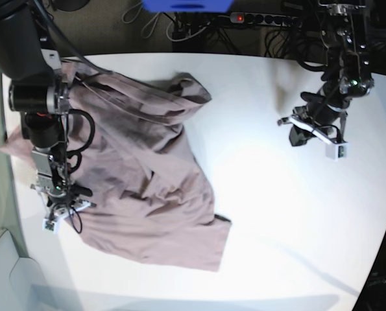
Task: Layout the t-shirt on the table in an organized manner, then fold the t-shirt properly
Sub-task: 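Grasp the shirt edge with the right gripper and drag it along the table, then reach the left gripper into the bunched shirt middle and grasp fabric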
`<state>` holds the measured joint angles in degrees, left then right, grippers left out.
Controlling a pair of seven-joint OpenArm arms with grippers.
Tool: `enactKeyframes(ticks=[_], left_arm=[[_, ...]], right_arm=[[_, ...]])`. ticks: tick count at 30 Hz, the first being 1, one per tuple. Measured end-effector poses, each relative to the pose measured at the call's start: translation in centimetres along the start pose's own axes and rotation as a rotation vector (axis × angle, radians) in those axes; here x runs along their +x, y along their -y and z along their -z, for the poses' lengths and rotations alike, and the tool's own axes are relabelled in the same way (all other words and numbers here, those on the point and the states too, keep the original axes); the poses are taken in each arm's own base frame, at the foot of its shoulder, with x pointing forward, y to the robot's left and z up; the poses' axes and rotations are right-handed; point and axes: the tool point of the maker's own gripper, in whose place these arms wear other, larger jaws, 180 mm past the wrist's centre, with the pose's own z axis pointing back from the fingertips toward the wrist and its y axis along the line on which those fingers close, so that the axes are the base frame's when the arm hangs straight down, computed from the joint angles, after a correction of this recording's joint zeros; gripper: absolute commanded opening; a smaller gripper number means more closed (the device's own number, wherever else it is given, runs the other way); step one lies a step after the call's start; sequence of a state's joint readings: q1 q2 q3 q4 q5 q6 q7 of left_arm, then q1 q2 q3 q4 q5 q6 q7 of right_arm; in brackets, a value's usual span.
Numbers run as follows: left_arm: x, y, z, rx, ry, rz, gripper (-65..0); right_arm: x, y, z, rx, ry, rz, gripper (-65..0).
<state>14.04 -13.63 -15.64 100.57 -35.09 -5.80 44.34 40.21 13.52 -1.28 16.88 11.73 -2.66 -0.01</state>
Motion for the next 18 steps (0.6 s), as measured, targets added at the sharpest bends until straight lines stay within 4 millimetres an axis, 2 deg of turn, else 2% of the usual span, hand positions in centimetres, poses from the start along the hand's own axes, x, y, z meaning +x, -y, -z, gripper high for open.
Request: enactKeyframes(ticks=[3, 5, 7, 9, 11, 13, 15, 18], left_arm=[[-0.4, -0.1, -0.1, 0.003, -0.012, -0.001, -64.8], [-0.3, -0.1, -0.1, 0.002, -0.009, -0.001, -64.8], [-0.6, -0.2, -0.2, 0.006, -0.014, 0.001, -64.8], [-0.7, 0.0, -0.7, 0.002, -0.018, 0.012, -64.8], [-0.3, 0.5, -1.0, -0.006, -0.003, 0.021, -64.8], [0.0, 0.7, -1.1, -0.011, 0.008, 0.025, -64.8], [0.1, 1.0, -1.1, -0.017, 0.012, 0.027, -64.8], [-0.1, 1.1, -1.0, -0.02, 0.005, 0.024, -64.8]], right_arm=[[0.7, 3.9, -0.2, -0.18, 0.021, 0.003, -65.0], [2.0, 6.3, -0.6, -0.284, 0.05, 0.011, -65.0], [4.6, 7.7, -1.0, -0.325, 0.109, 0.029, -65.0], [7.6, 8.3, -1.5, -0.334, 0.178, 0.044, -65.0], [9.6, 8.1, -1.9, -0.324, 0.195, 0.066, -65.0], [9.6, 7.3, -2.3, -0.298, 0.142, 0.092, -65.0], [8.3, 5.7, -3.2, -0.25, 0.097, 0.098, -65.0], [5.0, 1.3, -5.2, -0.089, 0.022, 0.121, -65.0]])
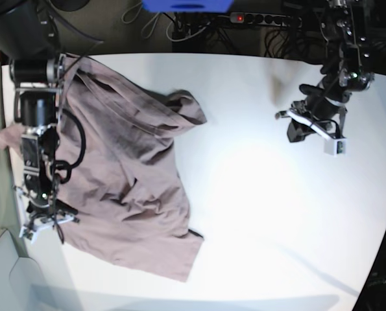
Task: Layout the t-shirt on the table in an organized manner, then fold the t-shirt properly
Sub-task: 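Reach the left gripper into the bunched shirt middle and grasp fabric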
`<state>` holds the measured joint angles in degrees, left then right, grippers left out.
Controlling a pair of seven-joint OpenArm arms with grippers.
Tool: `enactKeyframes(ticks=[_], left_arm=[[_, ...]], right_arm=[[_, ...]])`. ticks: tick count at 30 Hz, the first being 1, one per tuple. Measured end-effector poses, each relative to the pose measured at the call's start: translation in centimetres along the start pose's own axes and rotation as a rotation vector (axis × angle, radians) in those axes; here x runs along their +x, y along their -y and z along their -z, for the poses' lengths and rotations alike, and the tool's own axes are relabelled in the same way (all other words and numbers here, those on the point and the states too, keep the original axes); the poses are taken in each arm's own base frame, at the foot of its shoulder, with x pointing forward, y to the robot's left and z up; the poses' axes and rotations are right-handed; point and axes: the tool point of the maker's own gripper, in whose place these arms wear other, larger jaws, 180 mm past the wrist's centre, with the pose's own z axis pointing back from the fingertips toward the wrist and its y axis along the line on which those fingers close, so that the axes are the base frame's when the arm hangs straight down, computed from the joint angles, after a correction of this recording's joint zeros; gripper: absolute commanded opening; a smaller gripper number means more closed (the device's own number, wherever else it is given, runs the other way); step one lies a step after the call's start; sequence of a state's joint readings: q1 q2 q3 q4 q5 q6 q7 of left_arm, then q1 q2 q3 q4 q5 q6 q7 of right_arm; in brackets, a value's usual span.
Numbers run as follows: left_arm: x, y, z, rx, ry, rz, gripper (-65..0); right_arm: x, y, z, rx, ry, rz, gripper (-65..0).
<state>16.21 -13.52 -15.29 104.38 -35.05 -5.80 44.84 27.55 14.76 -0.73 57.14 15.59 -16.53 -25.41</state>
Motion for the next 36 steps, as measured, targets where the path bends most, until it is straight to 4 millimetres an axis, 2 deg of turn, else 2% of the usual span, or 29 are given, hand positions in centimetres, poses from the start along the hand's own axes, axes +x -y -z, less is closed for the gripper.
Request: enactKeyframes(ticks=[2, 5, 7, 8, 11, 13, 16, 18, 20, 21, 25, 29, 32, 36], left_arm=[[0.4, 0.6, 0.2, -0.011, 0.022, -0.023, -64.6], [0.4, 1.5, 0.6, -0.033, 0.022, -0.041, -64.5], [1.1, 1.9, 0.9, -0.039, 0.045, -0.043, -64.5], [1.4, 2.3, 1.0, -0.049, 0.054, -0.047, -64.5], [1.2, 3.1, 1.3, -0.072, 0.045, -0.054, -64.4], [1.5, 3.0, 1.4, -0.065, 0.052, -0.051, -63.1], [1.3, 4.8, 2.1, -0.11, 0.014, -0.02, -53.8], [1.4, 6.5, 2.5, -0.152, 0.001, -0.003, -44.2], [2.1, 8.6, 3.1, -0.198, 0.026, -0.02, -36.2], [2.1, 9.4, 3.6, -0.216, 0.028, -0.033, -34.0], [-0.3, 11.0, 6.7, -0.238, -0.065, -0.092, -33.1], [-2.2, 12.8, 9.3, -0.274, -0.152, -0.122, -33.1], [-3.1, 13.9, 10.9, -0.282, -0.194, -0.149, -33.0], [-4.2, 16.8, 12.2, -0.324, -0.212, -0.208, -33.0]], right_arm=[[-0.9, -2.4, -2.4, 0.11, -0.003, -0.009, -65.0], [0.5, -4.7, -6.5, 0.213, 0.061, -0.027, -65.0], [0.7, -6.5, -9.9, 0.311, 0.101, -0.062, -65.0], [-0.2, -7.4, -11.4, 0.361, 0.089, -0.097, -65.0], [-4.9, -9.6, -15.4, 0.48, -0.029, -0.167, -64.8], [-6.1, -10.2, -17.1, 0.524, -0.063, -0.181, -60.2], [-6.6, -9.2, -17.6, 0.504, -0.069, -0.201, -51.5], [-8.3, -8.4, -17.8, 0.492, -0.109, -0.203, -46.8], [-10.4, -6.8, -17.8, 0.466, -0.175, -0.207, -43.7], [-10.6, -5.5, -17.6, 0.435, -0.181, -0.205, -42.7], [-10.3, -0.8, -16.7, 0.32, -0.175, -0.188, -42.4], [-11.2, 2.9, -16.7, 0.237, -0.207, -0.179, -42.4], [-11.1, 4.0, -16.6, 0.215, -0.202, -0.178, -42.4], [-11.9, 4.8, -16.9, 0.202, -0.224, -0.193, -42.5]])
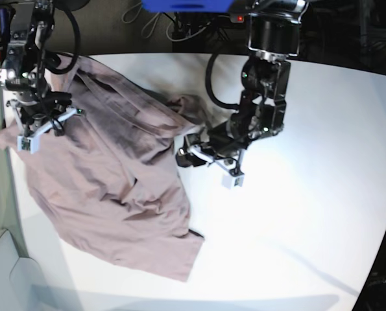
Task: Layout the t-shirt on the table in an organized manner, then fold the t-shirt properly
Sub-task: 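Reach the left gripper into the bunched shirt middle and grasp fabric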
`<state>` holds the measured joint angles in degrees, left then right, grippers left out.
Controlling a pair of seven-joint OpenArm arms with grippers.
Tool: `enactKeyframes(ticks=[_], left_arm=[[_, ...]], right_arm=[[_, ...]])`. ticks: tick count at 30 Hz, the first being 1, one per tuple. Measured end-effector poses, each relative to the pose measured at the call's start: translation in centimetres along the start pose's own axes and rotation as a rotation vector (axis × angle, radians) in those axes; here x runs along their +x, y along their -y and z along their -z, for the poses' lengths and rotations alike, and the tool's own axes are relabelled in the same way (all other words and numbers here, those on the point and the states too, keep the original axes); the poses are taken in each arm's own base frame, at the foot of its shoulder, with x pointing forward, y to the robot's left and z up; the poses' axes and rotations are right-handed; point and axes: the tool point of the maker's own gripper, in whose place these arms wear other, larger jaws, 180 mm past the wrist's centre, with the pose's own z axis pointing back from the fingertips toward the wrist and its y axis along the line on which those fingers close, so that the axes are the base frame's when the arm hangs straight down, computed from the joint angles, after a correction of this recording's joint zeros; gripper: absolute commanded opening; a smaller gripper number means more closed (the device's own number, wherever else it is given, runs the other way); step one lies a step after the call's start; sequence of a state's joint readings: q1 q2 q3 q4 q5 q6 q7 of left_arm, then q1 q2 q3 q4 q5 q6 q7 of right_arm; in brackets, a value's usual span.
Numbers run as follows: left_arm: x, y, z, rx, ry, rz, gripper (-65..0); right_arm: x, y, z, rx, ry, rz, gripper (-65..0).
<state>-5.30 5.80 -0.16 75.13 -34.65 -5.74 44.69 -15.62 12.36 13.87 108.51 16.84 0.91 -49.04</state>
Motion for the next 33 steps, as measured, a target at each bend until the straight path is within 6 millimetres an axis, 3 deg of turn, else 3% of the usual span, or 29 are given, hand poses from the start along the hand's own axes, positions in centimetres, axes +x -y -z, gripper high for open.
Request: enactKeyframes(ticks=[10, 14, 17, 19, 22, 27, 30, 33], left_arm=[[-2.0, 1.9, 3.4, -0.029, -0.001, 0.013, -33.0], [-2.1, 3.2, 5.0, -0.043, -0.02, 0.035, -33.0], [-1.7, 2.7, 5.8, -0.046, -0.004, 0.018, -33.6], [-1.5, 2.5, 6.2, -0.041, -0.001, 0.022, -39.4], [-1.7, 2.1, 6.7, -0.021, -0.001, 0.042, -63.9], [-1.6, 2.2, 6.8, -0.021, 0.01, 0.047, -65.0], [0.2, 2.9, 5.7, -0.022, 0.044, 0.098, -64.9], [5.1, 3.8, 3.0, -0.048, 0.165, 0.187, -64.9]], right_arm=[[-0.3, 0.0, 0.0, 0.001, -0.013, 0.001, -42.5], [-0.3, 0.1, 0.0, -0.001, -0.015, 0.002, -42.5], [-0.2, 0.1, 0.0, -0.001, -0.011, 0.001, -42.5], [-0.3, 0.1, 0.0, -0.001, -0.013, 0.001, -42.5], [-0.8, 0.4, -0.2, -0.007, -0.025, -0.014, -42.5], [-0.6, 0.8, -0.2, -0.013, -0.021, -0.027, -42.5], [-0.6, 0.8, -0.2, -0.013, -0.023, -0.027, -42.5], [-0.7, 0.8, -0.2, -0.013, -0.025, -0.027, -42.5]])
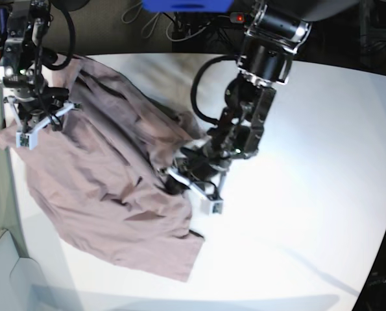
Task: Layout the t-shirt on the table in an organized manner, then fold the t-shirt properly
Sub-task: 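Reach the left gripper into the bunched shirt middle and grasp fabric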
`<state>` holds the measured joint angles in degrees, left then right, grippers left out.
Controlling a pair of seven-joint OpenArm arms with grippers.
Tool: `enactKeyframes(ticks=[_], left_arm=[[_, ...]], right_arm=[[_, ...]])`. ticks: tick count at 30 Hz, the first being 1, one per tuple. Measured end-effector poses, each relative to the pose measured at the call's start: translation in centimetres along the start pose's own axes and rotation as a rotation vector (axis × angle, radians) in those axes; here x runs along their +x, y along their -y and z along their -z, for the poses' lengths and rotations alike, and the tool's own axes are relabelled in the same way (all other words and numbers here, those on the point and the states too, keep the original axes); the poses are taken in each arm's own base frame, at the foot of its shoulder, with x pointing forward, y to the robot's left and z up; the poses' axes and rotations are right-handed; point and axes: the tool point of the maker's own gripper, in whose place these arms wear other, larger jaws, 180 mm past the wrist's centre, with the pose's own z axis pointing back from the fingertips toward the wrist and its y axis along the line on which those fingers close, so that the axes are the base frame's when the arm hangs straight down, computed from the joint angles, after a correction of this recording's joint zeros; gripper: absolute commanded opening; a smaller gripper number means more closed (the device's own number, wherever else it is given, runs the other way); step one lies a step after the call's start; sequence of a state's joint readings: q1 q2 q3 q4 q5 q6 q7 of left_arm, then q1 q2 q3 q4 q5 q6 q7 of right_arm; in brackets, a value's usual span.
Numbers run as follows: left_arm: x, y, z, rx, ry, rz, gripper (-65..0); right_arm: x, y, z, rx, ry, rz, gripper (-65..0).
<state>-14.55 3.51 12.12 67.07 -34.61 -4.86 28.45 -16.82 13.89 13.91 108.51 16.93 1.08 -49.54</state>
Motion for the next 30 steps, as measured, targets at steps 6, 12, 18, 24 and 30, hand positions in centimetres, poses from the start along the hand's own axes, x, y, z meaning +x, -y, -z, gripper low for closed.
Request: enactKeyframes(ticks=[6, 12, 18, 24, 30], left_arm=[[7.1, 2.2, -4.0, -0.048, 0.094, 0.179, -64.9], [9.6, 6.4, -4.1, -0.026, 0.122, 0.438, -64.9], [0.7, 14.1, -0.8, -0.12, -0.039, 0.716, -64.9], [-5.3, 12.7, 1.3, -0.072, -0.144, 0.998, -64.7], [-6.2, 13.7, 1.0, -0.095, -0.135, 1.033, -63.8]], right_arm=[[0.3, -0.5, -0.2, 0.01, 0.009, 0.0, -42.5], [1.1, -0.8, -0.7, 0.016, 0.037, -0.004, -42.5], [-0.4, -1.0, -1.0, 0.019, 0.008, 0.0, -42.5], [-0.3, -0.8, -1.0, 0.015, 0.01, -0.001, -42.5], [-1.3, -0.8, -1.1, 0.015, -0.012, -0.001, -42.5]])
